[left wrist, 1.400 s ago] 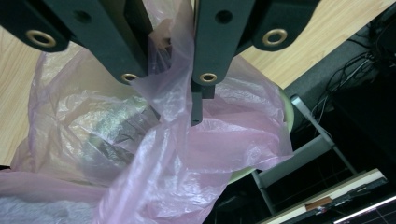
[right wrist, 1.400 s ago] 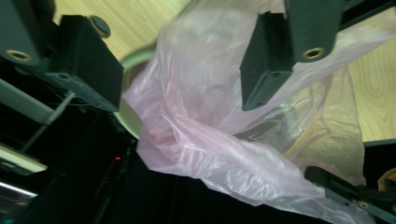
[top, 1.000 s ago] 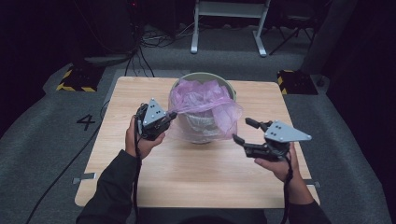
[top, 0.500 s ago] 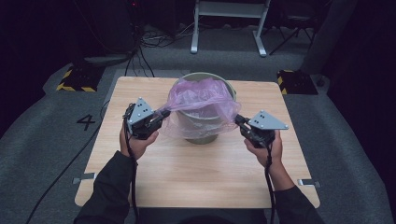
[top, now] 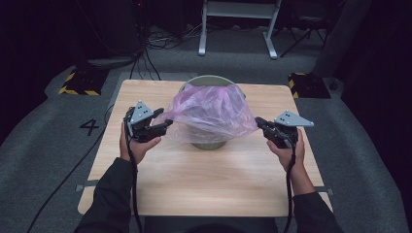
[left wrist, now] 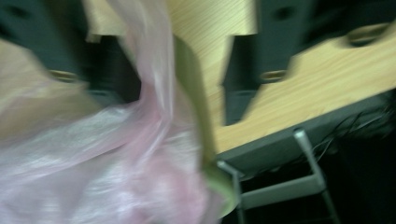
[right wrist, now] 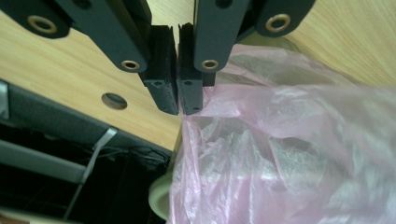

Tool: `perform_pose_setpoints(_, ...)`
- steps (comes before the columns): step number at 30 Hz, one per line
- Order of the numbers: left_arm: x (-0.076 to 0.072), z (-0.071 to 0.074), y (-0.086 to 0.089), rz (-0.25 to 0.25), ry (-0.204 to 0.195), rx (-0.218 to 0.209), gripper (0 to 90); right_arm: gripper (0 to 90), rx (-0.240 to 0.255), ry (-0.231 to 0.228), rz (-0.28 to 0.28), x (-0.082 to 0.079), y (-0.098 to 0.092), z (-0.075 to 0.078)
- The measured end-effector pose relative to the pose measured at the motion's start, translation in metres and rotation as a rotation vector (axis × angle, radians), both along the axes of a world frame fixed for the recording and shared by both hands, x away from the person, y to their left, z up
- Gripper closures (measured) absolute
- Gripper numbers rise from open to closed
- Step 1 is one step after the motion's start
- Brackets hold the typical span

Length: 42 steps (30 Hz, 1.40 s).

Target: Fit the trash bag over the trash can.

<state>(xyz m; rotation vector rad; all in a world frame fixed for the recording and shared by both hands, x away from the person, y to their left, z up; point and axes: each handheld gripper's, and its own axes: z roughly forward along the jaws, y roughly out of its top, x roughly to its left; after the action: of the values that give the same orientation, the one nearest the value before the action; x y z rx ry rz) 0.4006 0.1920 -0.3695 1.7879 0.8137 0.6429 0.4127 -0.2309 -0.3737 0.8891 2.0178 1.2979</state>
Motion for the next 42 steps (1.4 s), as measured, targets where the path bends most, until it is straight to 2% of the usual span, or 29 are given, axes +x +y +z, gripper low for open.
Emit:
perform_pose_setpoints(2,-0.011,0.005,-0.003,-0.047,-0.021,0.017,18.7,85.3,-0.011,-0.033,0.004,-0.007,0.001,0.007)
perform_pose_setpoints(3,-0.022,0.010,-0.004,-0.075,-0.056,0.030,17.2,84.1,-0.011,-0.038,0.009,-0.009,0.000,0.009)
perform_pose_setpoints(5,-0.027,0.013,-0.005,-0.081,-0.066,0.038,17.0,81.5,-0.011,-0.042,0.010,-0.011,0.000,0.011)
perform_pose_setpoints(6,-0.031,0.016,-0.005,-0.093,-0.073,0.040,16.9,73.7,-0.019,-0.048,0.008,-0.012,0.000,0.012)
perform_pose_setpoints(8,-0.036,0.022,-0.005,-0.105,-0.084,0.032,17.6,49.4,-0.024,-0.071,0.011,-0.015,0.001,0.017)
perform_pose_setpoints(9,-0.036,0.029,-0.006,-0.099,-0.097,0.044,18.9,43.5,-0.018,-0.084,0.027,-0.017,0.002,0.019)
perform_pose_setpoints(10,-0.036,0.029,-0.006,-0.099,-0.097,0.044,21.4,43.5,-0.018,-0.084,0.027,-0.017,0.002,0.019)
perform_pose_setpoints(11,-0.032,0.033,-0.008,-0.098,-0.106,0.070,22.5,34.2,-0.023,-0.124,0.055,-0.023,0.006,0.024)
perform_pose_setpoints(13,-0.028,0.035,-0.009,-0.102,-0.096,0.085,23.4,31.3,-0.035,-0.140,0.075,-0.026,0.008,0.026)
perform_pose_setpoints(14,-0.026,0.036,-0.010,-0.104,-0.092,0.096,30.6,28.5,-0.040,-0.151,0.128,-0.032,0.013,0.030)
perform_pose_setpoints(15,-0.023,0.037,-0.011,-0.107,-0.091,0.106,30.6,28.5,-0.040,-0.151,0.128,-0.032,0.013,0.030)
perform_pose_setpoints(16,-0.020,0.038,-0.013,-0.118,-0.090,0.123,34.2,27.9,-0.038,-0.154,0.153,-0.034,0.016,0.032)
perform_pose_setpoints(18,-0.015,0.039,-0.017,-0.133,-0.086,0.172,51.6,28.5,-0.066,-0.161,0.198,-0.037,0.027,0.036)
perform_pose_setpoints(19,-0.012,0.039,-0.021,-0.134,-0.099,0.203,56.9,29.6,-0.075,-0.161,0.205,-0.037,0.030,0.037)
perform_pose_setpoints(20,-0.010,0.039,-0.022,-0.126,-0.105,0.212,61.7,32.1,-0.095,-0.163,0.207,-0.036,0.034,0.037)
perform_pose_setpoints(22,-0.006,0.038,-0.025,-0.128,-0.107,0.218,70.5,45.8,-0.149,-0.170,0.200,-0.033,0.041,0.036)
perform_pose_setpoints(23,-0.005,0.039,-0.026,-0.123,-0.111,0.221,73.6,49.7,-0.157,-0.169,0.207,-0.030,0.042,0.036)
perform_pose_setpoints(24,-0.005,0.039,-0.026,-0.123,-0.111,0.221,77.7,58.9,-0.154,-0.163,0.224,-0.028,0.043,0.036)
perform_pose_setpoints(25,-0.004,0.039,-0.027,-0.121,-0.118,0.217,79.2,61.9,-0.156,-0.154,0.225,-0.026,0.043,0.037)
perform_pose_setpoints(27,-0.002,0.043,-0.027,-0.129,-0.132,0.207,84.4,58.9,-0.161,-0.165,0.194,-0.026,0.041,0.040)
perform_pose_setpoints(29,-0.002,0.045,-0.027,-0.129,-0.139,0.193,86.6,49.2,-0.105,-0.184,0.220,-0.031,0.035,0.044)
perform_pose_setpoints(30,-0.002,0.045,-0.027,-0.129,-0.139,0.193,88.0,49.2,-0.105,-0.184,0.220,-0.031,0.035,0.044)
perform_pose_setpoints(31,-0.002,0.045,-0.028,-0.131,-0.137,0.193,89.1,40.7,-0.069,-0.198,0.241,-0.038,0.030,0.047)
perform_pose_setpoints(33,-0.001,0.045,-0.028,-0.124,-0.133,0.196,89.2,33.6,-0.056,-0.189,0.258,-0.044,0.028,0.048)
perform_pose_setpoints(38,-0.002,0.046,-0.028,-0.119,-0.133,0.186,89.6,30.7,-0.045,-0.178,0.265,-0.054,0.025,0.052)
perform_pose_setpoints(39,-0.002,0.047,-0.028,-0.116,-0.131,0.187,89.6,29.4,-0.013,-0.166,0.281,-0.060,0.022,0.056)
perform_pose_setpoints(40,-0.002,0.047,-0.028,-0.116,-0.131,0.187,89.6,29.4,-0.013,-0.166,0.281,-0.060,0.022,0.056)
perform_pose_setpoints(41,-0.002,0.047,-0.029,-0.116,-0.131,0.185,89.6,28.6,0.011,-0.155,0.320,-0.067,0.021,0.060)
perform_pose_setpoints(42,-0.002,0.047,-0.029,-0.116,-0.131,0.185,89.7,28.6,0.011,-0.155,0.320,-0.067,0.021,0.060)
